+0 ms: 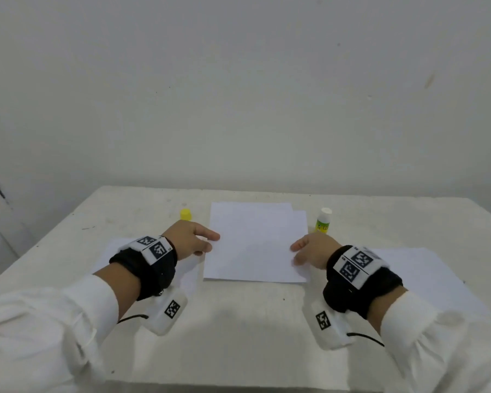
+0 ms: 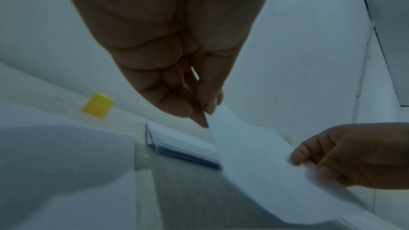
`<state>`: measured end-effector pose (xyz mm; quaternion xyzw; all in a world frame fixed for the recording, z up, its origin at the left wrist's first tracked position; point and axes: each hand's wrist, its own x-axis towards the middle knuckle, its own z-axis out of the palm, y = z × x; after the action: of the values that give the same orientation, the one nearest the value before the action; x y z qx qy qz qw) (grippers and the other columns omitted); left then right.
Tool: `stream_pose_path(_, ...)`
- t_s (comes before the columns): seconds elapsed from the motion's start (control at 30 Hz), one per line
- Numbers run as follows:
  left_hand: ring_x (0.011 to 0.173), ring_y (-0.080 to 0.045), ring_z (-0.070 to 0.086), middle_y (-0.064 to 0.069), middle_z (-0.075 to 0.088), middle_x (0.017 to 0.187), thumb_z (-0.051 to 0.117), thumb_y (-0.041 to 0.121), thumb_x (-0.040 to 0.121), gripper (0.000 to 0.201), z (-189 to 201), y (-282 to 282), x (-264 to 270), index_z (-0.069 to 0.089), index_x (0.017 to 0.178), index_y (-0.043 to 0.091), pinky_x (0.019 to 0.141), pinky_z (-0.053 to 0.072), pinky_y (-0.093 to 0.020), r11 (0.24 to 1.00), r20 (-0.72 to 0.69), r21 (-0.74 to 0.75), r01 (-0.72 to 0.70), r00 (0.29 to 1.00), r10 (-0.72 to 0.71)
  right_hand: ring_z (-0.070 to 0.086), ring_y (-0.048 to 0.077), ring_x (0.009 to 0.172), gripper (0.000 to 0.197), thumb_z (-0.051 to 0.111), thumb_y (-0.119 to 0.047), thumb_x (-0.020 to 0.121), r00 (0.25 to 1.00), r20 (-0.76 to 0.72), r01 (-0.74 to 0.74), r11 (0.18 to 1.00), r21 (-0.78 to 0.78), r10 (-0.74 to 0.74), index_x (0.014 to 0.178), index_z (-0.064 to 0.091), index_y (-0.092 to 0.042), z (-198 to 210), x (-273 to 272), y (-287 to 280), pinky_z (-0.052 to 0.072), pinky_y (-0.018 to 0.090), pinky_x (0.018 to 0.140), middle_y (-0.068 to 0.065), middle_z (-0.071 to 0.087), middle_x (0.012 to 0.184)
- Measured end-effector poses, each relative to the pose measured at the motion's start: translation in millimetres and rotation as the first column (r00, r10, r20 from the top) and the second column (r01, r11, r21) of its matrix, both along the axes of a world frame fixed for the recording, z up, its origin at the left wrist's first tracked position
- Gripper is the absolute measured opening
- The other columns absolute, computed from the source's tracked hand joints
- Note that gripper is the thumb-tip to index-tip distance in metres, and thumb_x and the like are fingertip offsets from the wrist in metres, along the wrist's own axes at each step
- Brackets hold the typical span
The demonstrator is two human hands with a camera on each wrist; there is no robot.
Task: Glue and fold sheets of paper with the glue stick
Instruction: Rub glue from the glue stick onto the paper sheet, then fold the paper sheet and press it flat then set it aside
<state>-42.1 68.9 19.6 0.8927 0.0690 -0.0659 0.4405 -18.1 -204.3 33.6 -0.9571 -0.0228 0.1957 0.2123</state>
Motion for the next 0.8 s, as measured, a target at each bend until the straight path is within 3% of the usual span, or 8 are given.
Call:
stream_pose_path(0.1, 0.083, -0.015, 0.064, -0.007, 0.068, 0.110, 0.070, 0.005, 0.082, 0.029, 6, -1, 33, 0.071, 0.106, 0.021, 0.073, 0.046, -0.014, 0.995, 0.011, 0.094, -0.015, 1.000, 0.014, 0.045, 0.022, 0.129, 0.040, 0.044, -0.003, 0.095, 0.996, 0.089, 0.007, 0.989, -0.151, 0.007, 0.133, 0.053, -0.011, 8, 26, 21, 0.035, 0.028, 0.108, 0.007, 0.044, 0.143)
stream_pose_path(0.2, 0.120, -0.018, 0.053, -0.002, 0.054, 0.135, 0.070, 0.008, 0.083, 0.040, 8, -5, 67, 0.065, 0.121, 0.020, 0.094, 0.037, -0.018, 0.960, -0.048, 0.274, 0.056, 0.998, -0.045, 0.046, 0.025, 0.128, 0.038, 0.039, -0.007, 0.098, 0.989, 0.147, 0.035, 0.968, -0.247, 0.002, 0.134, 0.049, -0.005, 7, 56, 36, 0.036, 0.028, 0.106, 0.013, 0.047, 0.139)
stream_pose_path(0.33, 0.129, -0.021, 0.046, -0.003, 0.044, 0.144, 0.066, 0.009, 0.088, 0.050, 6, -15, 99, 0.052, 0.136, 0.016, 0.102, 0.036, -0.024, 0.867, -0.157, 0.462, 0.189, 0.979, -0.130, 0.049, 0.027, 0.125, 0.032, 0.040, -0.009, 0.098, 0.996, 0.085, 0.067, 0.930, -0.362, -0.038, 0.125, 0.052, 0.001, -13, 90, 51, 0.038, 0.033, 0.103, 0.014, 0.050, 0.134)
stream_pose_path(0.57, 0.119, -0.016, 0.053, 0.000, 0.049, 0.139, 0.060, 0.008, 0.088, 0.047, -6, -16, 123, 0.053, 0.134, 0.015, 0.090, 0.044, -0.019, 0.700, -0.320, 0.621, 0.353, 0.929, -0.184, 0.040, 0.034, 0.131, 0.041, 0.046, -0.013, 0.094, 0.998, -0.009, 0.042, 0.863, -0.503, -0.054, 0.133, 0.045, -0.004, -38, 115, 60, 0.037, 0.048, 0.106, 0.015, 0.038, 0.143)
stream_pose_path(0.63, 0.094, -0.014, 0.055, -0.004, 0.053, 0.128, 0.058, 0.009, 0.089, 0.024, -7, -17, 120, 0.061, 0.112, 0.016, 0.074, 0.042, -0.012, 0.650, -0.345, 0.652, 0.391, 0.916, -0.205, 0.034, 0.035, 0.133, 0.042, 0.046, -0.014, 0.095, 0.999, 0.001, 0.044, 0.842, -0.538, -0.052, 0.135, 0.041, -0.006, -38, 111, 63, 0.032, 0.049, 0.109, 0.015, 0.030, 0.144)
stream_pose_path(0.7, 0.066, -0.010, 0.040, -0.007, 0.050, 0.134, 0.055, 0.012, 0.092, 0.009, -10, -20, 116, 0.056, 0.094, 0.021, 0.056, 0.034, -0.008, 0.595, -0.324, 0.710, 0.378, 0.925, -0.201, 0.033, 0.032, 0.131, 0.037, 0.047, -0.016, 0.095, 0.998, 0.059, 0.044, 0.837, -0.545, -0.014, 0.130, 0.044, -0.006, -41, 108, 63, 0.029, 0.044, 0.111, 0.014, 0.030, 0.140)
stream_pose_path(0.77, 0.059, -0.008, 0.027, -0.010, 0.045, 0.137, 0.052, 0.016, 0.094, 0.012, -8, -22, 109, 0.054, 0.104, 0.022, 0.052, 0.027, -0.013, 0.535, -0.264, 0.767, 0.355, 0.934, -0.242, 0.036, 0.031, 0.128, 0.034, 0.050, -0.016, 0.094, 0.995, 0.089, 0.017, 0.854, -0.520, 0.034, 0.126, 0.048, -0.006, -41, 100, 62, 0.031, 0.040, 0.110, 0.014, 0.033, 0.137)
stream_pose_path(0.8, 0.061, -0.009, 0.031, -0.010, 0.045, 0.136, 0.050, 0.018, 0.095, 0.019, -7, -25, 106, 0.055, 0.113, 0.019, 0.054, 0.028, -0.013, 0.531, -0.235, 0.776, 0.341, 0.937, -0.259, 0.038, 0.030, 0.127, 0.033, 0.049, -0.015, 0.093, 0.994, 0.093, -0.002, 0.868, -0.497, 0.056, 0.125, 0.049, -0.005, -39, 93, 61, 0.033, 0.038, 0.109, 0.014, 0.037, 0.136)
